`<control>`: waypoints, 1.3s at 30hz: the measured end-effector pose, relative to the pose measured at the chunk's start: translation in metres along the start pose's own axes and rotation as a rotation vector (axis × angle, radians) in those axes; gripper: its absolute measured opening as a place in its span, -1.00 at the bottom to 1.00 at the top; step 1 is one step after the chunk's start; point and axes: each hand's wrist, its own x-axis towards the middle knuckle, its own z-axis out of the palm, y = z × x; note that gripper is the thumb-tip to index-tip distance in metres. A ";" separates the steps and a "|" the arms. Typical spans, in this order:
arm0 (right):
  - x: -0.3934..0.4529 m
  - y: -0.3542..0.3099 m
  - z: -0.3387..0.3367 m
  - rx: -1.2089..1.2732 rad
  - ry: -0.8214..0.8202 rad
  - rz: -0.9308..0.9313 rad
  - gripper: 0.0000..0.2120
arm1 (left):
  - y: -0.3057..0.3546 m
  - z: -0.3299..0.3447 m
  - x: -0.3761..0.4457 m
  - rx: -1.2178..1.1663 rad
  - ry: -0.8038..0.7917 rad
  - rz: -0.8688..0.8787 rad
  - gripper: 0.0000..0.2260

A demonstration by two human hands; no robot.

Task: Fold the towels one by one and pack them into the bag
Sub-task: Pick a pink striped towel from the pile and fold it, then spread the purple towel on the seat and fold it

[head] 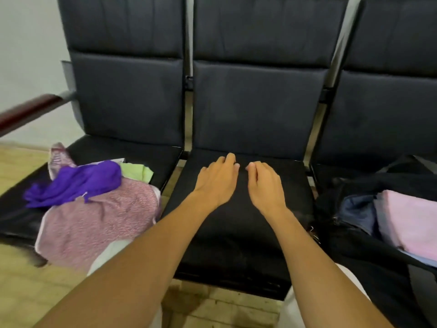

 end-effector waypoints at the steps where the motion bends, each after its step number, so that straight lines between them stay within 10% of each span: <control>1: 0.003 -0.009 0.011 0.015 -0.051 -0.014 -0.73 | -0.016 -0.001 -0.003 0.010 0.004 -0.016 -0.77; 19: -0.015 -0.126 0.166 0.094 -0.740 -0.123 -0.70 | -0.231 -0.016 -0.084 0.212 -0.401 -0.605 -0.37; 27: -0.029 -0.172 0.233 -0.024 -0.717 -0.309 -0.58 | -0.275 -0.020 -0.098 0.290 -0.293 -0.717 -0.46; 39: -0.027 -0.212 0.281 -0.058 -0.814 -0.409 -0.28 | -0.333 -0.008 -0.092 0.255 -0.275 -0.462 -0.51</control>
